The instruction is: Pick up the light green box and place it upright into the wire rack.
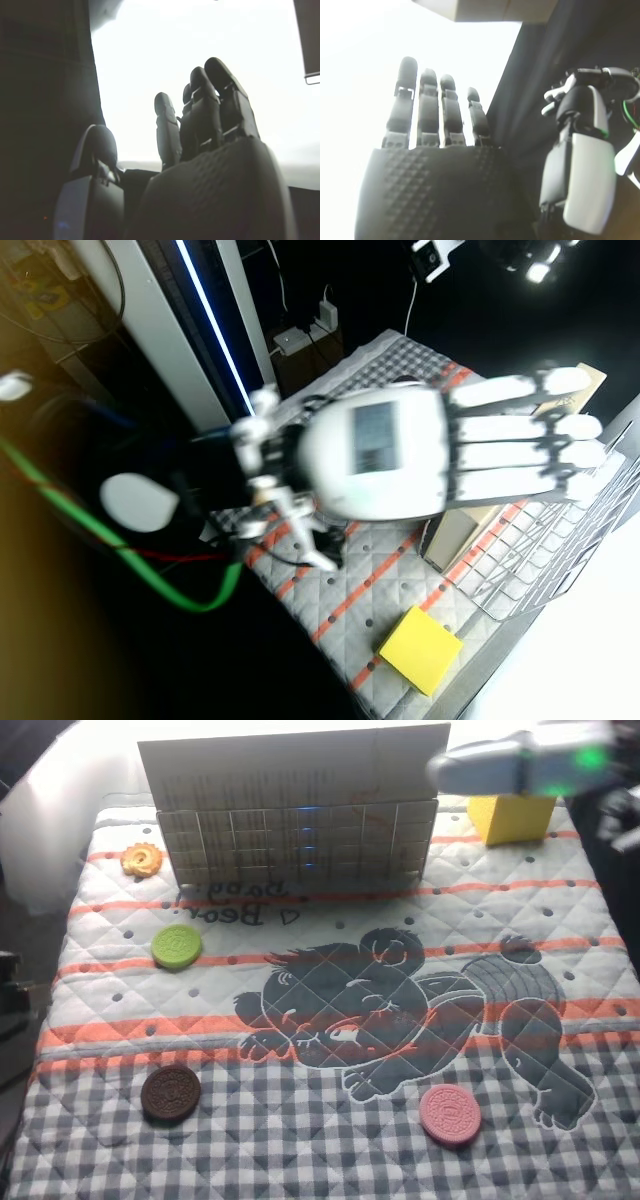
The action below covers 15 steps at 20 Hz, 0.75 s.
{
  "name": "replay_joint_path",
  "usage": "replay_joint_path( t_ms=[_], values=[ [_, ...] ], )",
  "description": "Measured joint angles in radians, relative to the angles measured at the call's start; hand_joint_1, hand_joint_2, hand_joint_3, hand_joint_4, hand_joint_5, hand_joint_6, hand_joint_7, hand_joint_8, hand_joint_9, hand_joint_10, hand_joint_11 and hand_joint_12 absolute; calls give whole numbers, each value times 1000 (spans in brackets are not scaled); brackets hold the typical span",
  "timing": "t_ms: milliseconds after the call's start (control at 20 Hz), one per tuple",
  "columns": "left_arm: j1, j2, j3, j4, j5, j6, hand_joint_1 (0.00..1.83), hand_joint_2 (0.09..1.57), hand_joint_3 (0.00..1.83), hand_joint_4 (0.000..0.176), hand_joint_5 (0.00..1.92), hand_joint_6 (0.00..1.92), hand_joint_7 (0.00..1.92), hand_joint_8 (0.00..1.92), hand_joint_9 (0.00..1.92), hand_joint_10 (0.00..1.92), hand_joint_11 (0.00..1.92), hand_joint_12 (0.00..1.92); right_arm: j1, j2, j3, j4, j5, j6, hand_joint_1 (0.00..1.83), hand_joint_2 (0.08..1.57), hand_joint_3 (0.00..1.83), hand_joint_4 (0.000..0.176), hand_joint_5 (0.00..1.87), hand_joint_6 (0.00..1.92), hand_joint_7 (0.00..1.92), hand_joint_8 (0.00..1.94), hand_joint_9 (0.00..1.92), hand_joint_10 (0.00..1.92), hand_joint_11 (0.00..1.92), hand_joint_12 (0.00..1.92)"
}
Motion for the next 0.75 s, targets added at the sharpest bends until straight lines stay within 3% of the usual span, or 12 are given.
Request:
replay_joint_path(
  t_ms=[50,100,150,200,250,300,350,500,550,600,650,750],
  values=[
    [13,0,-5,-7,-35,0,446,1152,0,123,394,0,234,1,221,1,0,705,-46,43,-56,53,55,0,484,970,1,175,0,0,41,14,0,0,0,0],
    [27,1,-10,-11,-55,0,485,1133,0,100,414,5,249,3,217,0,0,668,-83,68,-91,79,93,0,447,985,8,171,0,0,32,8,0,0,0,0],
    [45,2,-26,-26,-95,-1,455,1119,0,116,408,1,249,2,215,0,0,653,-154,104,-150,113,178,0,445,984,5,172,0,0,63,17,0,0,0,0],
    [56,2,-28,-21,-121,0,457,1106,0,126,399,1,235,4,198,3,0,581,-200,116,-185,126,229,0,483,1026,6,145,0,0,95,9,45,7,2,1],
    [60,2,-39,-27,-146,0,474,1096,0,123,404,2,242,4,195,2,0,549,-253,125,-216,140,288,0,548,1106,10,144,0,0,80,2,38,2,0,0],
    [67,2,-42,-22,-174,0,513,1087,0,122,413,3,240,2,183,2,0,467,-303,132,-238,148,336,0,533,1076,0,114,0,0,78,1,51,6,0,0],
    [72,-2,-42,-21,-219,0,525,1086,0,132,398,2,241,1,180,1,0,419,-366,144,-268,172,388,0,517,1002,0,109,19,2,111,4,77,7,30,16],
    [92,-21,-42,-26,-302,-1,510,1117,6,75,316,3,272,11,220,10,0,452,-495,167,-312,274,523,-1,501,1049,14,97,37,6,150,9,102,8,76,43],
    [86,-32,-31,-13,-310,0,529,1121,2,39,333,2,324,7,269,10,0,601,-516,167,-320,303,577,-1,470,1073,7,35,84,6,191,7,148,10,101,57],
    [80,-38,-26,-7,-309,-1,439,1100,0,22,344,1,387,5,343,12,0,778,-528,167,-323,310,620,-1,435,1076,4,4,89,4,213,9,177,15,120,68],
    [79,-45,-16,-2,-310,0,395,1074,0,38,343,0,430,8,400,17,0,876,-534,169,-331,314,662,0,428,1082,5,0,61,0,186,1,164,6,73,49],
    [51,-64,15,0,-303,0,265,1115,9,20,418,9,531,11,510,22,0,924,-546,183,-356,307,743,0,487,1104,2,18,124,1,187,1,208,4,74,79]
  ],
)
